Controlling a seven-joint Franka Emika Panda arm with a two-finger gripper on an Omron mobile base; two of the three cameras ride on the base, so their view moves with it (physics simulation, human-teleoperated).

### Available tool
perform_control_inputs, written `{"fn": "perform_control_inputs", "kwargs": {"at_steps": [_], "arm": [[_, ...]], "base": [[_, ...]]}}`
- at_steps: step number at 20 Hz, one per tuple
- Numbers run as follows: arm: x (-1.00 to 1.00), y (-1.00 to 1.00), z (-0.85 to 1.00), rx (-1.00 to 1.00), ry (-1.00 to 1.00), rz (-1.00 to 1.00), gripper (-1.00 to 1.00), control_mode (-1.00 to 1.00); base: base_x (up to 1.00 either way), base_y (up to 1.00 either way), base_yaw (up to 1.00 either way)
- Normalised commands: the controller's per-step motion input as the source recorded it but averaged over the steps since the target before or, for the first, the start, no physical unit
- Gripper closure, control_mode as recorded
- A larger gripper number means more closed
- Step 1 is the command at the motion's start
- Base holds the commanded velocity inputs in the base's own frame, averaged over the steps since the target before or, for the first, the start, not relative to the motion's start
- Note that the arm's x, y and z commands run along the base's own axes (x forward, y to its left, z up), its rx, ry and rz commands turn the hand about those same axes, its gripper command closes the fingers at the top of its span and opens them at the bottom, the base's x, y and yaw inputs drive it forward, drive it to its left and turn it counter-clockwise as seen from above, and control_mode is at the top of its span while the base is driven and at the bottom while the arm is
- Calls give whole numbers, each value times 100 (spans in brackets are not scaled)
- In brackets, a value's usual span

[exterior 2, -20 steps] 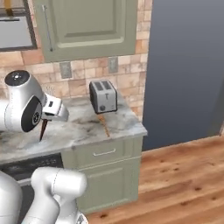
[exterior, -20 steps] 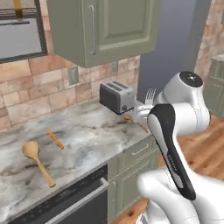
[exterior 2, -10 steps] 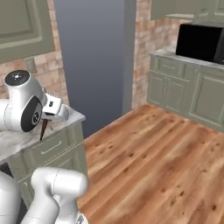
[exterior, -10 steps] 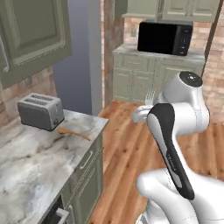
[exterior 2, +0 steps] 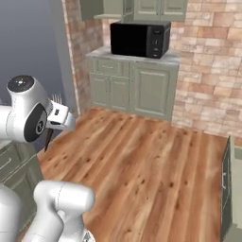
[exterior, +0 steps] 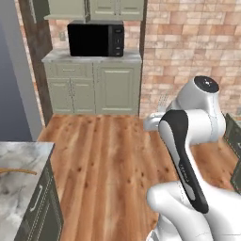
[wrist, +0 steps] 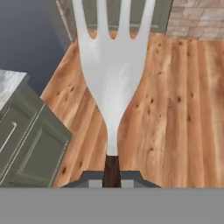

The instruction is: Organize the utensils by type. Pick up the wooden spoons from the counter and place them in the open cabinet. Then pick up the metallic utensils from the counter and place them in the open drawer.

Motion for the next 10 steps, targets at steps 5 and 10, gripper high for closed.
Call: {"fn": "perform_control_inputs", "kwargs": {"at_steps": [5, 10], "arm": [[0, 0, 0, 0, 0, 0, 100, 100], [0, 0, 0, 0, 0, 0, 100, 100]], "base": [[-6, -10, -31], [0, -2, -10]]}}
